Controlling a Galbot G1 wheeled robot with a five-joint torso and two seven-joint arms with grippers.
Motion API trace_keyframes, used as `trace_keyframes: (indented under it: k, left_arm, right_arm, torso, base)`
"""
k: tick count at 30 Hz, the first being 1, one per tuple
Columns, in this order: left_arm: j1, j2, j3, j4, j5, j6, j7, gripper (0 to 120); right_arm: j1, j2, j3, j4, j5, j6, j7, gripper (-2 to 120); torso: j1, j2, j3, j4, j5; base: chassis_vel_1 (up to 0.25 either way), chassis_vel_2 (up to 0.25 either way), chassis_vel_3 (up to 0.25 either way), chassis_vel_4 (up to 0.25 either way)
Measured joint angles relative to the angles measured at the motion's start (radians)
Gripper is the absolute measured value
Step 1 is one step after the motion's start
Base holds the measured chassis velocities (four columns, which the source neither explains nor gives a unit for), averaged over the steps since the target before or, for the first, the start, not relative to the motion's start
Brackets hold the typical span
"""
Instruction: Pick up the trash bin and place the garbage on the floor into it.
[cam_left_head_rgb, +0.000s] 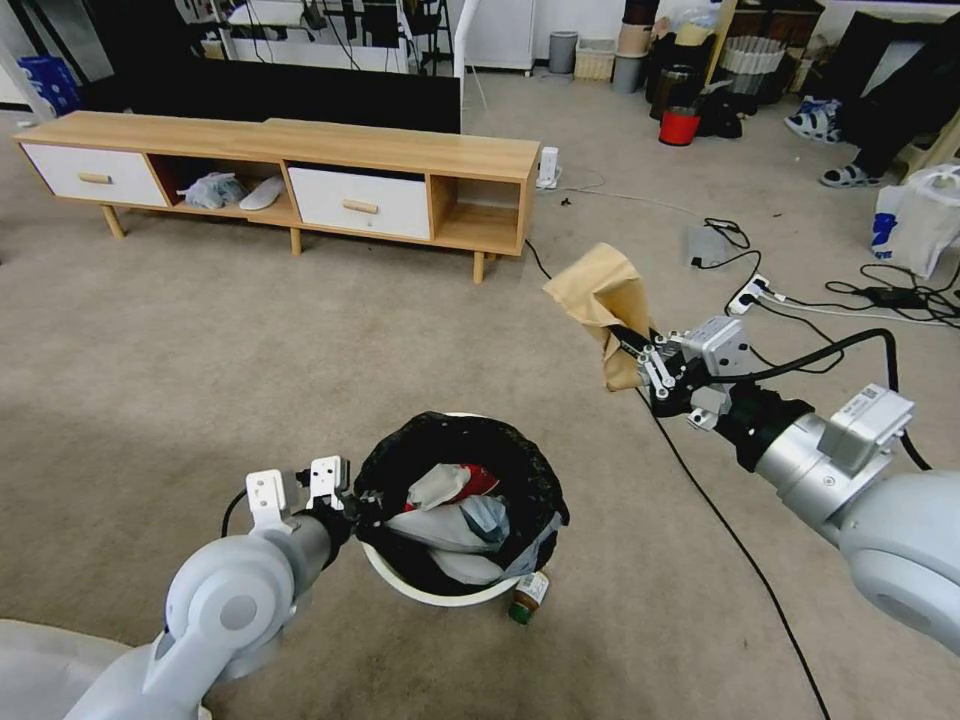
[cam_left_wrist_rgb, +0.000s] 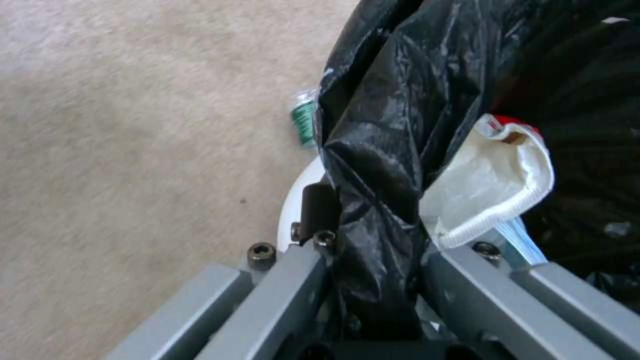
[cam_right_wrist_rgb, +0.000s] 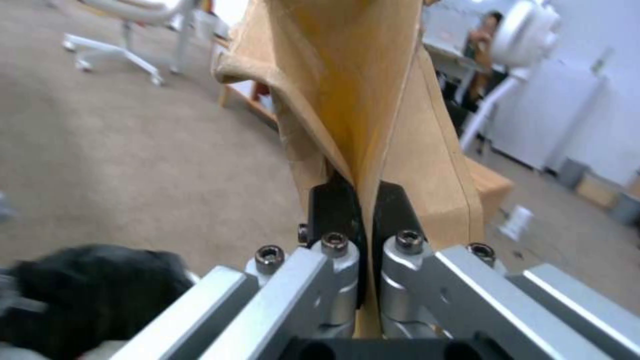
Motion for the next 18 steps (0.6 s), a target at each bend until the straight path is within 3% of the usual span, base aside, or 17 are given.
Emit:
trace_keyframes:
  k: [4, 9, 18]
  left_arm:
    - [-0.034, -0.007, 0.029, 0.009, -0.014, 0.003, 0.003, 0]
    - [-0.097, -0.036, 0.101, 0.038, -0.019, 0.007, 0.013, 0]
    - [-0.167, -0.072, 0.159, 0.057, -0.051, 0.008, -0.009, 0]
  right_arm:
    - [0.003, -0.009, -0.004, 0.003, -0.001, 0.042, -0.049, 0]
    - [0.000, -0.016, -0.017, 0.015, 0.019, 0.100, -0.135, 0]
    - [-0.026, -0.004, -0.040, 0.015, 0.044, 0.131, -0.208, 0]
  torso:
    - [0.000, 0.000, 0.000, 0.0000, -0.0001]
    - [0.000, 0.000, 0.000, 0.0000, 0.0000]
    - [0.000, 0.000, 0.000, 0.0001, 0.0000]
  base:
    - [0.000, 0.000, 0.000, 0.000]
    - [0.000, 0.000, 0.000, 0.000]
    - [0.000, 0.000, 0.000, 0.000]
